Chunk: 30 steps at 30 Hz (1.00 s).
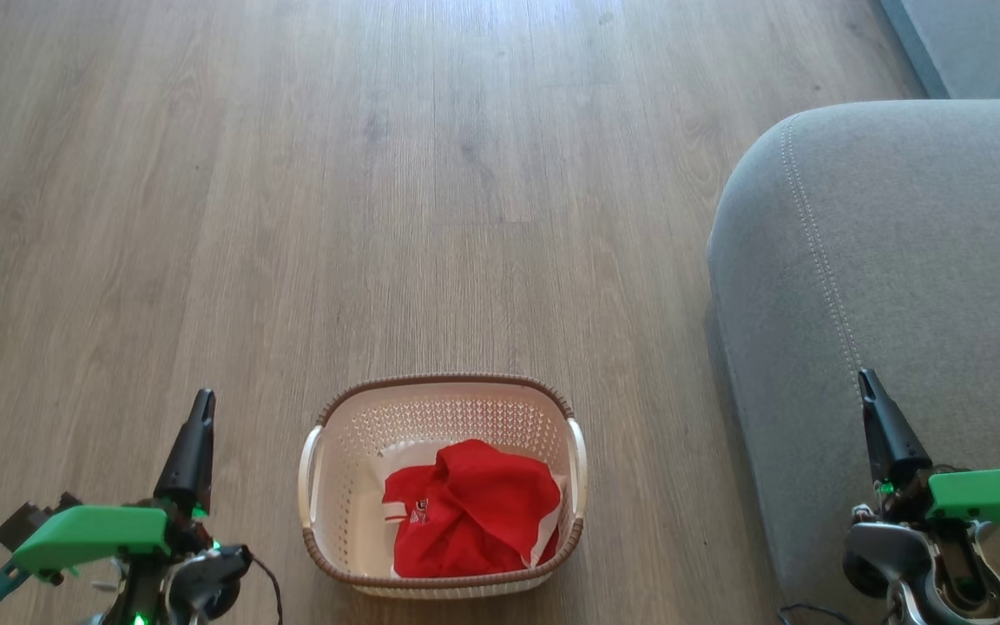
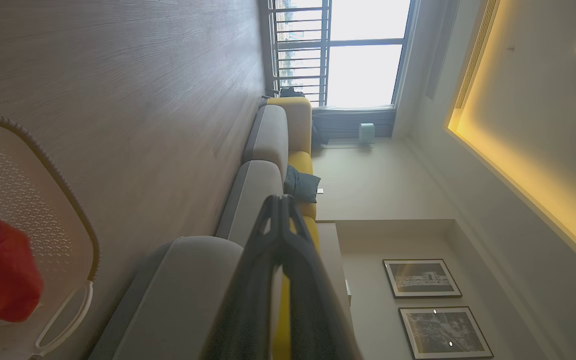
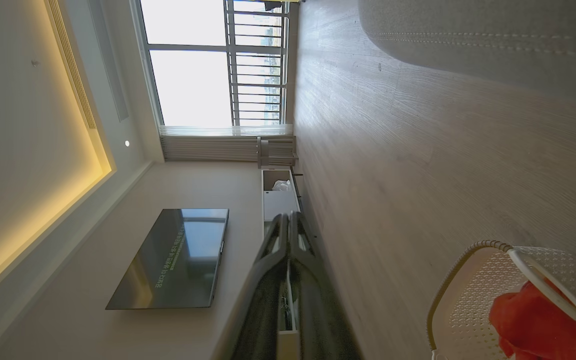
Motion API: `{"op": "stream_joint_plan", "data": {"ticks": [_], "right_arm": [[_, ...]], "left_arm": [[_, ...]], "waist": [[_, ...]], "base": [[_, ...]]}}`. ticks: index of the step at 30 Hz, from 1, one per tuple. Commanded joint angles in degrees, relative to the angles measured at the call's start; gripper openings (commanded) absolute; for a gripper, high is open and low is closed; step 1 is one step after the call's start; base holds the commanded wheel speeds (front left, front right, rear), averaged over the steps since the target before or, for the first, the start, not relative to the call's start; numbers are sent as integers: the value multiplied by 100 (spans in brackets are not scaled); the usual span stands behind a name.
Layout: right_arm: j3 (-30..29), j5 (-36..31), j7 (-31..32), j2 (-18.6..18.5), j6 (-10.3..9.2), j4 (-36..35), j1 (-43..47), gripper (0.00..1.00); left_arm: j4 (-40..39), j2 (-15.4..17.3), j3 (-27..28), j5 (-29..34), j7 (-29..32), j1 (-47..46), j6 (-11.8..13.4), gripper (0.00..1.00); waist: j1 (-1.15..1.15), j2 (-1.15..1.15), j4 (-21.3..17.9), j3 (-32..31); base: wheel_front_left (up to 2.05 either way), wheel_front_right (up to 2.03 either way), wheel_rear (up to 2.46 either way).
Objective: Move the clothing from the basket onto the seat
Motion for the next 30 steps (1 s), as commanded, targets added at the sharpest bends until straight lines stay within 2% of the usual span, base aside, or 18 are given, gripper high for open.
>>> {"op": "stream_joint_plan", "data": {"ticks": [1,14,15,19,30], "right_arm": [[100,36,16,-19,3,-184,-278,0],[100,36,16,-19,3,-184,-278,0],[0,0,0,0,0,0,0,100],[36,-1,-3,20,2,312,167,100],[102,-30,-174,17,2,235,99,100]], "left_arm": [[-167,50,176,42,44,-274,-54,0],[-167,50,176,42,43,-274,-54,0],[0,0,0,0,1,0,0,100],[295,-32,-14,0,-10,159,9,100],[207,-25,-3,64,-178,120,4,100]], "waist": [[0,0,0,0],[0,0,0,0],[0,0,0,0],[0,0,0,2],[0,0,-18,-3]], "base": [[0,0,0],[0,0,0],[0,0,0],[0,0,0],[0,0,0]]}}
